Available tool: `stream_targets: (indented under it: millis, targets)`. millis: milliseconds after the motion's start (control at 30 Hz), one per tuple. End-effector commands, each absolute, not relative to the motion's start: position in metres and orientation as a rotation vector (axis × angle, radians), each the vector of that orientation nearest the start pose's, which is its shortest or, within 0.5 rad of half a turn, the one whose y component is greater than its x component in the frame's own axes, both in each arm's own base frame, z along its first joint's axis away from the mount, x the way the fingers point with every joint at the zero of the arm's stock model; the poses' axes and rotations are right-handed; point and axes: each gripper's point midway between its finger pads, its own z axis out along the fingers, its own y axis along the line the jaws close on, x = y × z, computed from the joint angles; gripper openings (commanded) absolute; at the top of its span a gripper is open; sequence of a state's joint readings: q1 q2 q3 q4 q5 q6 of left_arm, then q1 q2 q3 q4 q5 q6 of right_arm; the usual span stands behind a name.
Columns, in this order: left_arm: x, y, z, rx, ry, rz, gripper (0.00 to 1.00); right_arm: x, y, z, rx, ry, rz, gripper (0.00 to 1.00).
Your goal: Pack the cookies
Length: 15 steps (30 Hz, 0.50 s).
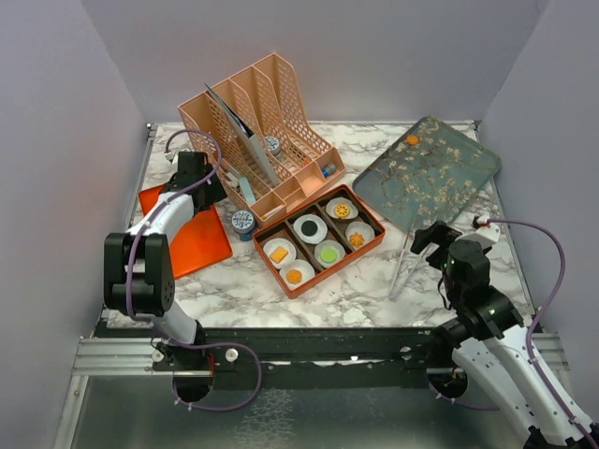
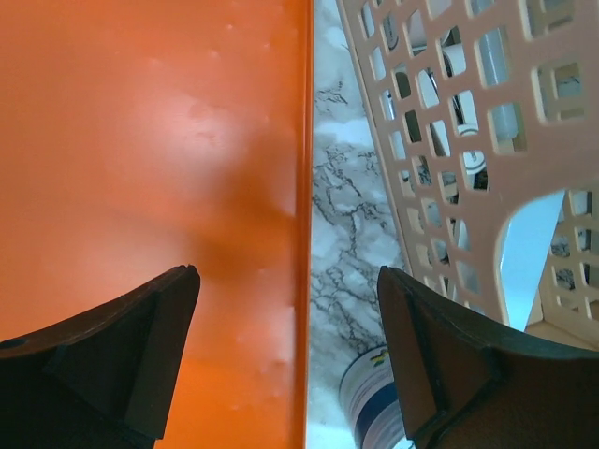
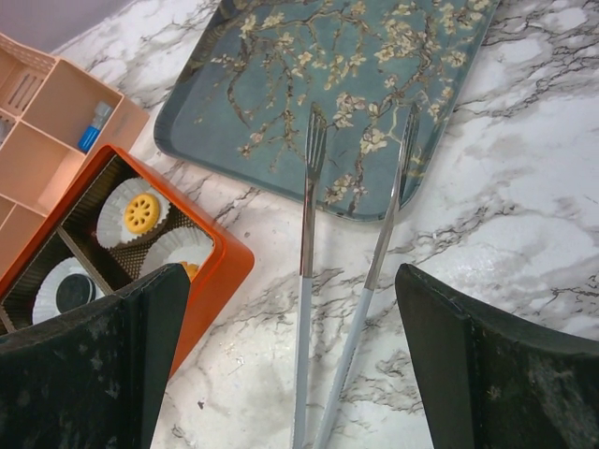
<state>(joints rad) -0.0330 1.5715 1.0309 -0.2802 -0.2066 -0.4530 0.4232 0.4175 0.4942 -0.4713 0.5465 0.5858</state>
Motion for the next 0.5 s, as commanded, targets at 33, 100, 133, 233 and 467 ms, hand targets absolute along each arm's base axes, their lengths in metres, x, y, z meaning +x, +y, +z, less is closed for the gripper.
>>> stream_targets:
  millis: [33,100,133,233,467]
  targets:
    - [0.409,0.000,0.071,-0.671,2.411,0.004,0.81,0.233,0.017,0.177,0.540,1.806,0.109,1.00]
    - [0.410,-0.002,0.061,-0.674,2.449,-0.001,0.78,0.232,0.016,0.178,0.546,1.799,0.109,1.00]
    - [0.410,-0.004,0.057,-0.676,2.464,-0.008,0.75,0.232,0.016,0.178,0.547,1.795,0.110,1.00]
    - [0.409,-0.003,0.044,-0.691,2.500,0.011,0.70,0.231,0.015,0.179,0.549,1.788,0.113,1.00]
    - [0.398,-0.001,0.020,-0.689,2.575,0.060,0.43,0.231,0.014,0.179,0.554,1.786,0.110,1.00]
